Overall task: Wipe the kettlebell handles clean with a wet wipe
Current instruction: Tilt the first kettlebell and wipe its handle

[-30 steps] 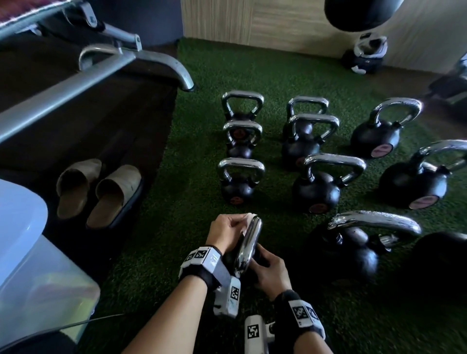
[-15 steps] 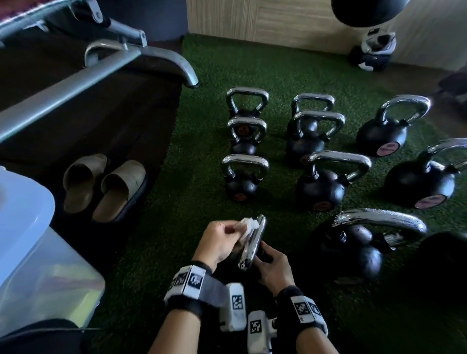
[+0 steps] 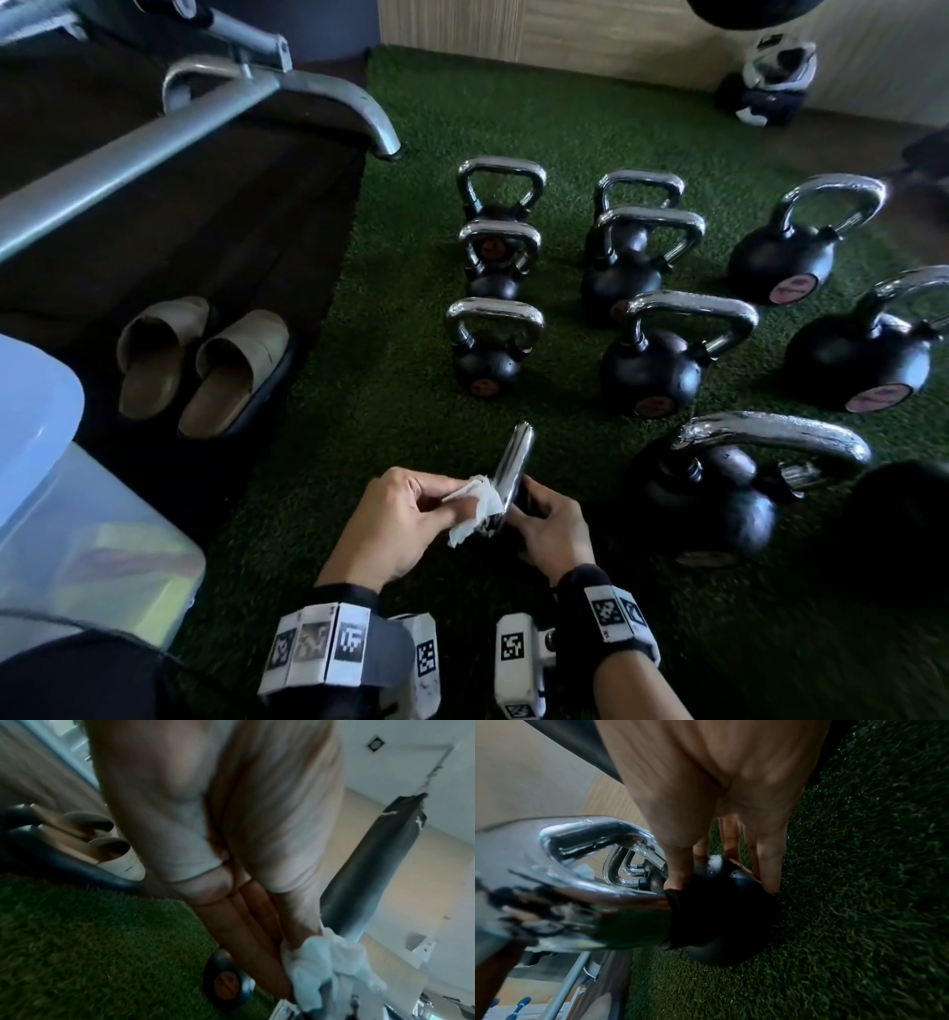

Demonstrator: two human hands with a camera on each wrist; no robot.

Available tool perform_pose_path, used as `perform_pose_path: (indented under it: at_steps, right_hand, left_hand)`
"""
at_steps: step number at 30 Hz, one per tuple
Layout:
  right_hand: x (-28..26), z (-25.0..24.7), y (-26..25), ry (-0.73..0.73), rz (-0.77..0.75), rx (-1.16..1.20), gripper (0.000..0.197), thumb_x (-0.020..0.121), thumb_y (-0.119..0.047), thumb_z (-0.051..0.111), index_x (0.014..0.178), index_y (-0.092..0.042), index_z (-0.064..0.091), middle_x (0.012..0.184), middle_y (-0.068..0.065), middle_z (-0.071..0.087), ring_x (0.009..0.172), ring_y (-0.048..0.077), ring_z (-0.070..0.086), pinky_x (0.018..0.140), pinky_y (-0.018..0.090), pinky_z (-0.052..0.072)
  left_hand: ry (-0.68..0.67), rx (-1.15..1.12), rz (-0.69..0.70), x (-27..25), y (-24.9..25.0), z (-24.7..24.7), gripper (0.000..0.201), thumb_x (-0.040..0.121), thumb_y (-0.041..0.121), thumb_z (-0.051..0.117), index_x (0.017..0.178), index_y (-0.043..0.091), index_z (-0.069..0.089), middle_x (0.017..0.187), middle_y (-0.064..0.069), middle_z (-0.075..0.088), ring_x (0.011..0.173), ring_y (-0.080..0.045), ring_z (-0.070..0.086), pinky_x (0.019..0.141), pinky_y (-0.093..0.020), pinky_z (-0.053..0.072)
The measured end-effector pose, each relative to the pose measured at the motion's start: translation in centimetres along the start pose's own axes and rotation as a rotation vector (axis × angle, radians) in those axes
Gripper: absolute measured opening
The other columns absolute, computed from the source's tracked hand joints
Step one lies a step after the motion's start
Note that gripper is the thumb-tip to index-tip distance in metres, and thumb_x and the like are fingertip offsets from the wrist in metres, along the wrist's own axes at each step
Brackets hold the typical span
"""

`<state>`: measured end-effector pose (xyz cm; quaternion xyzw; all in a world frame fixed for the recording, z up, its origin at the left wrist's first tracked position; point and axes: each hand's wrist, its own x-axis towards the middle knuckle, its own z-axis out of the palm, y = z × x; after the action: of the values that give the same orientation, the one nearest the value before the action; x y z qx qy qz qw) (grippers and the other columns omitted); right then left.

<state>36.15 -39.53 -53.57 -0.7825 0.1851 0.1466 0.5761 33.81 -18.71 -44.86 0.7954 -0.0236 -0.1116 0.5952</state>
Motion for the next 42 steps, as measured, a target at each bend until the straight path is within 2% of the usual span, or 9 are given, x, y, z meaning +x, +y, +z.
perform_pose_path:
  at_steps: [6, 10, 16, 22, 27, 31, 36, 39, 42]
  right_hand:
    - [-0.3, -0.1, -0.3, 0.010, 0.005, 0.006, 0.058, 0.072, -0.044, 0.089, 0.127, -0.038, 0.071, 0.103, -0.014, 0.079, 0.097, 0.008, 0.075, 0.093, 0.045, 0.061]
    - [-0.1, 0.1, 0.0, 0.014, -0.005, -0.004, 0.078, 0.058, -0.060, 0.086, 0.131, -0.038, 0.068, 0.105, -0.012, 0.079, 0.100, 0.009, 0.075, 0.094, 0.046, 0.061]
    - [-0.1, 0.1, -0.1, 0.032, -0.017, -0.023, 0.079, 0.059, -0.059, 0.087, 0.132, -0.035, 0.067, 0.112, -0.012, 0.078, 0.105, 0.008, 0.073, 0.097, 0.044, 0.060]
    - [-2.3, -2.6, -4.6, 0.076, -0.021, -0.413, 0.047, 0.081, -0.042, 0.081, 0.126, -0.034, 0.072, 0.118, -0.004, 0.076, 0.109, 0.014, 0.070, 0.098, 0.027, 0.053]
    - [-5.6, -4.4, -9.2, 0.305, -0.364, -0.283, 0.018, 0.084, -0.024, 0.080, 0.101, -0.030, 0.083, 0.092, -0.010, 0.080, 0.085, 0.008, 0.073, 0.085, 0.026, 0.057]
    - [-7.5, -2.9, -11.3, 0.066, -0.527, -0.130, 0.027, 0.080, -0.028, 0.086, 0.106, -0.034, 0.082, 0.086, -0.012, 0.077, 0.074, 0.008, 0.071, 0.075, 0.025, 0.058]
    - [-7.9, -1.8, -11.5, 0.022, -0.651, -0.080, 0.033, 0.077, -0.020, 0.089, 0.108, -0.029, 0.081, 0.096, -0.017, 0.077, 0.080, 0.002, 0.073, 0.073, 0.015, 0.055]
    - [-7.7, -1.7, -10.8, 0.045, -0.687, -0.114, 0.033, 0.076, -0.016, 0.090, 0.105, -0.029, 0.082, 0.088, -0.022, 0.076, 0.076, 0.003, 0.072, 0.069, 0.013, 0.052]
    - [-7.6, -2.1, -10.6, 0.138, -0.685, -0.153, 0.024, 0.077, -0.018, 0.089, 0.097, -0.032, 0.084, 0.081, -0.018, 0.076, 0.073, -0.001, 0.071, 0.066, 0.011, 0.050]
  left_hand:
    - [-0.041, 0.129, -0.081, -0.6, -2.0, 0.1, 0.020, 0.086, 0.029, 0.081, 0.105, 0.035, 0.081, 0.103, 0.023, 0.077, 0.103, 0.006, 0.070, 0.103, -0.028, 0.052]
    - [0.020, 0.183, -0.062, -0.5, -2.6, 0.6, 0.017, 0.085, 0.029, 0.082, 0.100, 0.036, 0.082, 0.099, 0.025, 0.076, 0.097, 0.011, 0.069, 0.095, -0.017, 0.053]
    - [0.061, 0.149, -0.178, 0.1, -3.6, 1.9, 0.018, 0.087, 0.029, 0.081, 0.104, 0.032, 0.082, 0.100, 0.020, 0.078, 0.093, 0.014, 0.068, 0.083, -0.004, 0.048]
    - [0.253, 0.048, -0.146, -0.7, -3.2, 2.0, 0.025, 0.091, 0.025, 0.076, 0.083, 0.049, 0.076, 0.088, 0.023, 0.077, 0.089, 0.005, 0.072, 0.076, -0.008, 0.050]
    - [0.421, -0.424, -0.138, 0.0, -0.6, 1.1, 0.019, 0.091, 0.013, 0.073, 0.108, 0.021, 0.072, 0.101, 0.005, 0.080, 0.098, -0.013, 0.075, 0.087, -0.033, 0.059]
    - [0.239, -0.708, -0.153, -0.3, 2.7, 1.1, 0.019, 0.098, 0.010, 0.062, 0.115, 0.012, 0.071, 0.105, -0.006, 0.079, 0.093, -0.014, 0.076, 0.074, -0.022, 0.061]
    - [0.200, -0.729, -0.146, -0.8, 3.8, 1.3, 0.035, 0.070, 0.026, 0.075, 0.100, 0.008, 0.079, 0.097, -0.012, 0.077, 0.089, -0.018, 0.068, 0.082, -0.027, 0.055]
    - [0.163, -0.703, -0.181, -1.1, 3.6, 1.3, 0.037, 0.084, 0.041, 0.070, 0.103, 0.012, 0.082, 0.104, -0.022, 0.073, 0.098, -0.023, 0.060, 0.092, -0.035, 0.047]
    - [0.134, -0.662, -0.225, -0.7, 3.0, 1.2, 0.041, 0.104, 0.042, 0.048, 0.111, 0.017, 0.079, 0.109, -0.005, 0.078, 0.093, -0.013, 0.066, 0.083, -0.031, 0.044]
